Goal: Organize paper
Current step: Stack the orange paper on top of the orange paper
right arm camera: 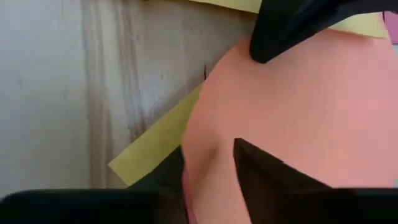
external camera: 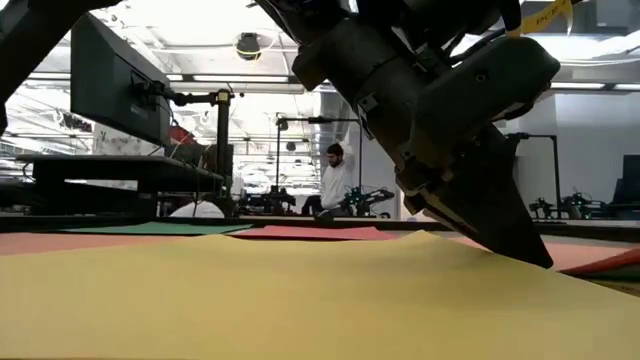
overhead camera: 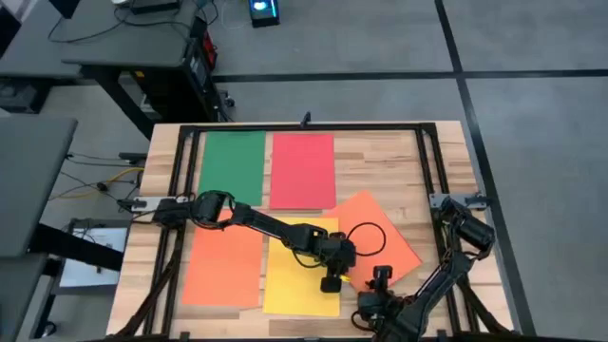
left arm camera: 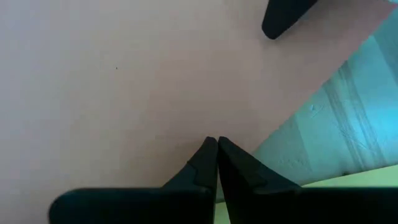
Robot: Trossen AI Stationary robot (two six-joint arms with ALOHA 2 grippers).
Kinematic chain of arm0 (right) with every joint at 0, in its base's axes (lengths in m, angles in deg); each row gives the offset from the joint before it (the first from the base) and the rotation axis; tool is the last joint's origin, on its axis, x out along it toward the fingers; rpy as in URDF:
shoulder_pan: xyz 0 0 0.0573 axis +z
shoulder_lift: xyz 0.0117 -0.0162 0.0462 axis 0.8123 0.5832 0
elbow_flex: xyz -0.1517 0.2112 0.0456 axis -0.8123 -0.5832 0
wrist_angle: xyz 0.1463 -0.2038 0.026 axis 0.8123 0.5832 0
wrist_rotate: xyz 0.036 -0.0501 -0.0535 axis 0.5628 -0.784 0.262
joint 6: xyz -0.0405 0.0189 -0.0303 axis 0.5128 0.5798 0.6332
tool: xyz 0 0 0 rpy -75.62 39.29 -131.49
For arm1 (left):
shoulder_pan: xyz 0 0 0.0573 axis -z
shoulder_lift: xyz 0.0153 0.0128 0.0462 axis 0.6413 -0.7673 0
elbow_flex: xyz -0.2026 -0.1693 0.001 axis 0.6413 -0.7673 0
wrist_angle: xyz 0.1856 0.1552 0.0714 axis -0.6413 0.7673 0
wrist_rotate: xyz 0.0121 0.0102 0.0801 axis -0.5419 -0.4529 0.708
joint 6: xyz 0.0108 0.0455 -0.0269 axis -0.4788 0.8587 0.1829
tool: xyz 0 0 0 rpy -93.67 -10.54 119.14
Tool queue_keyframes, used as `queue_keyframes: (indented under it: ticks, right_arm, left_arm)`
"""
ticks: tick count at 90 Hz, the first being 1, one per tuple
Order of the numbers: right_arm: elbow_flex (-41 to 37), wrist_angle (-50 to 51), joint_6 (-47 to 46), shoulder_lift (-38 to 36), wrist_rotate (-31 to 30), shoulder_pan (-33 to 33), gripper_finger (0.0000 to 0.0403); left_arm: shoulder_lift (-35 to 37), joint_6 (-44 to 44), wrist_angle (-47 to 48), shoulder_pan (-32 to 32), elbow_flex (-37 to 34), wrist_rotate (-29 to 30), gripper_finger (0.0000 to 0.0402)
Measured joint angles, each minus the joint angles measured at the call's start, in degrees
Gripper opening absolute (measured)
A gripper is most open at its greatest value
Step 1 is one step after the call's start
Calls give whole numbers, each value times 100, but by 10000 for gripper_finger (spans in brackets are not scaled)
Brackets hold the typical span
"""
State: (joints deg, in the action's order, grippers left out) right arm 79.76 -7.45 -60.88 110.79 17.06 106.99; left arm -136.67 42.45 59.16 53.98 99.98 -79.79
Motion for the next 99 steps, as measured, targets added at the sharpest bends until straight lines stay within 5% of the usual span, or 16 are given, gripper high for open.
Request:
queue_keyframes:
  ticks: [16,56,99]
  right_arm:
    - [2,29,-62,0,123,28,6]
    - [483,1588,-1386,0,214,98,0]
    - [1050,3044,-2515,-111,57,208,0]
  left_arm:
    - [-16,0,-271,4,-9,13,0]
    - [217,469,-310,98,271,980,0]
    - [1284,1527,433,858,662,3552,0]
